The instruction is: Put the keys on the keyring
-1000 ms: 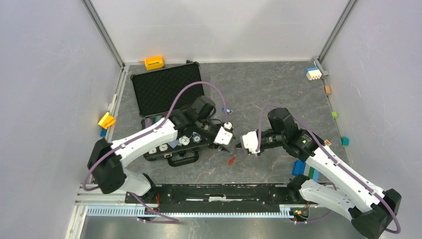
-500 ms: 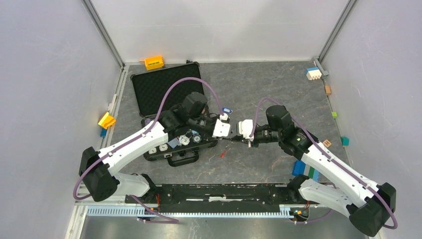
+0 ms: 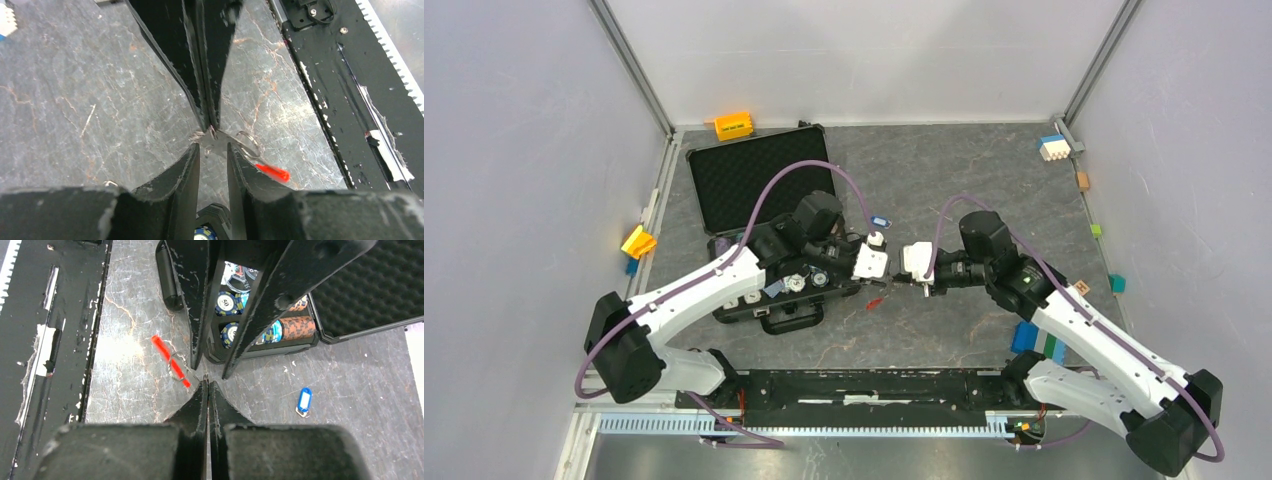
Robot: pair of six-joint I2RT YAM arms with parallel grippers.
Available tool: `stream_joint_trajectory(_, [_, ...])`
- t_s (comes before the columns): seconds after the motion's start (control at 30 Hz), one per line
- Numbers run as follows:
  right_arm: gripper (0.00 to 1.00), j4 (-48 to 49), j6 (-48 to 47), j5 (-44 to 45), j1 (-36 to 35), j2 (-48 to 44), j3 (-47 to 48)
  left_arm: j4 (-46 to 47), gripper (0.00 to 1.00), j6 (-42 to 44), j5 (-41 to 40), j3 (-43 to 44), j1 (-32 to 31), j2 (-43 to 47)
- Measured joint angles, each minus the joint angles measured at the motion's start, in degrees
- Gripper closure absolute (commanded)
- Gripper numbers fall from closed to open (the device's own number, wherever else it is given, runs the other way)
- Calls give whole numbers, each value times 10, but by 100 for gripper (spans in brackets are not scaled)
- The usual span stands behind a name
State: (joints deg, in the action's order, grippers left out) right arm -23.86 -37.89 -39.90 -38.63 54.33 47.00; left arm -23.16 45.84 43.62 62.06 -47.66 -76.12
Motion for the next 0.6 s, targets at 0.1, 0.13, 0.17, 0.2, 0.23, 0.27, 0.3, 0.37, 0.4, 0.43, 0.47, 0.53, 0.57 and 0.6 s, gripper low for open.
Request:
stream_joint_trajectory(0.1, [100,-2,-9,0,0,-9,0,5,66,2,0,-14,0,-4])
stream_joint_trajectory(0.13, [100,-1,-13,0,0,-16,0,6,66,4,0,-17,0,-6])
stream_joint_trajectory(0.17, [100,-1,-16,0,0,-20,0,7,66,6,0,-19,0,-7])
stream_joint_trajectory(0.2, [100,-2,-21,-1,0,-26,0,10,66,7,0,-22,0,-9])
stream_joint_trajectory(0.23, [100,-2,-25,-2,0,-29,0,12,66,7,0,-24,0,-10])
stream_joint_trajectory(0.27, [100,-2,-28,-2,0,-32,0,17,66,7,0,-29,0,-10])
stream_joint_trajectory(0.3, [100,-1,-29,-3,0,-33,0,24,66,7,0,-34,0,-10])
stream_joint_trajectory(0.37, [100,9,-29,-7,0,-38,-6,42,66,6,1,-45,0,-10])
stream_joint_trajectory(0.4, [100,15,-28,-11,0,-40,-11,55,66,2,2,-53,0,-10])
stream_joint_trajectory(0.43, [100,21,-25,-15,1,-42,-17,64,66,-2,3,-59,0,-10])
stream_joint_trajectory(0.47, [100,25,-22,-18,2,-42,-21,75,66,-9,5,-66,0,-10])
stream_joint_trajectory(0.53, [100,38,-11,-26,7,-41,-28,94,66,-22,5,-76,0,-9])
stream_joint_trajectory(0.57, [100,40,-9,-27,8,-40,-29,106,66,-30,5,-82,0,-7])
stream_joint_trajectory(0.6, [100,47,0,-33,12,-39,-30,115,66,-37,5,-87,0,-3])
